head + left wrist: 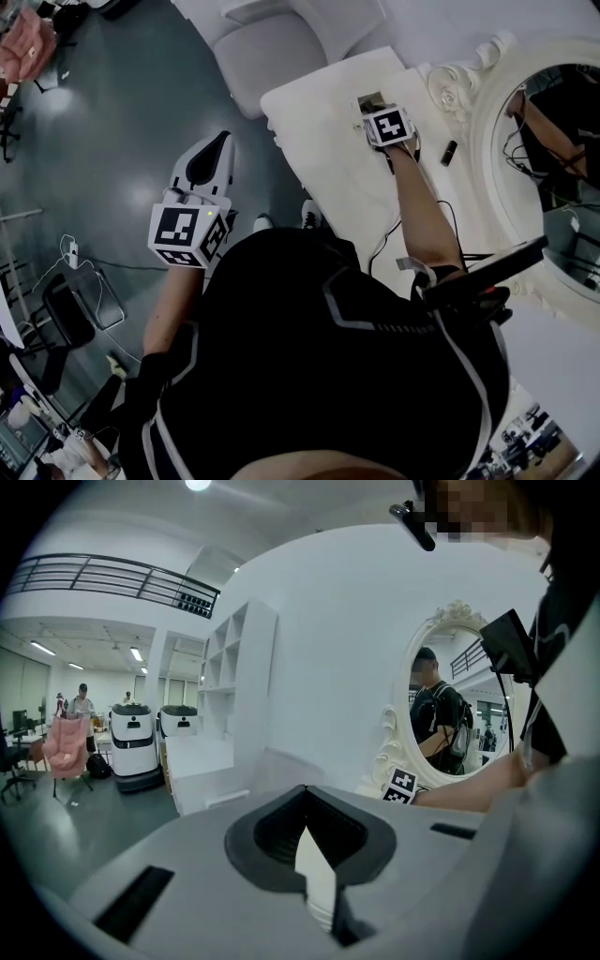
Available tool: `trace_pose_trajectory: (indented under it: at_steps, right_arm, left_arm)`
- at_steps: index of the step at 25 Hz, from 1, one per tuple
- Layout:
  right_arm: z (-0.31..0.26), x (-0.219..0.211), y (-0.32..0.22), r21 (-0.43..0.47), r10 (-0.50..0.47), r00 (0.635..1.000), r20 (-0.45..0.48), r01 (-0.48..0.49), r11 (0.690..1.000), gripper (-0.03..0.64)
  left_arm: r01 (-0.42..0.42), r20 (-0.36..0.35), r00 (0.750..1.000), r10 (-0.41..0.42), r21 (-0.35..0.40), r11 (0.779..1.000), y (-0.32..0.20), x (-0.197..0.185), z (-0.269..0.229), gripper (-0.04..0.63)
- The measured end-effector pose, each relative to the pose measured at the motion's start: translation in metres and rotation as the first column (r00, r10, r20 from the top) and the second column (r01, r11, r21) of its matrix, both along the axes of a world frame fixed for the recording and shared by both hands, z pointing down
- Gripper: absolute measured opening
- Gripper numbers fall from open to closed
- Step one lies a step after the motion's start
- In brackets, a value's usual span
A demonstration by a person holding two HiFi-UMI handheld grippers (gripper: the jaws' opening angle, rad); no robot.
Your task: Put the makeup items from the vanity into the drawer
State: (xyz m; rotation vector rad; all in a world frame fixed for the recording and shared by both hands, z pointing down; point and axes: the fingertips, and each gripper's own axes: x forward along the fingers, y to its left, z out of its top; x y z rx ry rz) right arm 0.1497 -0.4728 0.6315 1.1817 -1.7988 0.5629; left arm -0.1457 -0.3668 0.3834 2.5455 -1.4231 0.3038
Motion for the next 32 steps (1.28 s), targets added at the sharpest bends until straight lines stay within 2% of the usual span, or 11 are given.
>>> trace_pose_trajectory:
  at_steps: [9,14,19,24,29,32]
  right_arm:
    - [-0.009,0.005,-0.005,0.02,0.013,0.999,0.033,-0.014,1.0,0.141]
    - [-0.031,0.008,-0.01,0.09,0.0,0.995,0.104,-0.009,0.996,0.17]
    - [-0.072,0.006,-0.018,0.197,-0.031,0.984,0.175,-0.004,0.98,0.17]
    - [-0.126,0.017,-0.014,0.316,-0.01,0.971,0.239,-0.068,0.946,0.161]
    - [-0.181,0.033,0.013,0.428,0.02,0.95,0.312,-0.16,0.889,0.138]
    - [-0.216,0.035,0.039,0.494,0.039,0.951,0.306,-0.194,0.848,0.121]
  left_arm:
    - [-0.012,-0.004,1.0,0.012,0.006,1.0,-0.009,0.004,0.003,0.003]
    - [-0.045,-0.004,0.999,0.045,0.017,0.999,-0.019,0.017,0.006,0.003]
    - [-0.07,-0.019,0.997,0.071,0.05,0.996,-0.037,0.032,0.005,0.003]
    - [-0.134,-0.039,0.99,0.137,0.077,0.988,-0.047,0.051,0.002,0.003]
    - [-0.199,-0.056,0.977,0.205,0.094,0.975,-0.038,0.069,-0.002,0.003]
    - [-0.234,-0.058,0.969,0.242,0.114,0.966,-0.026,0.071,-0.012,0.003]
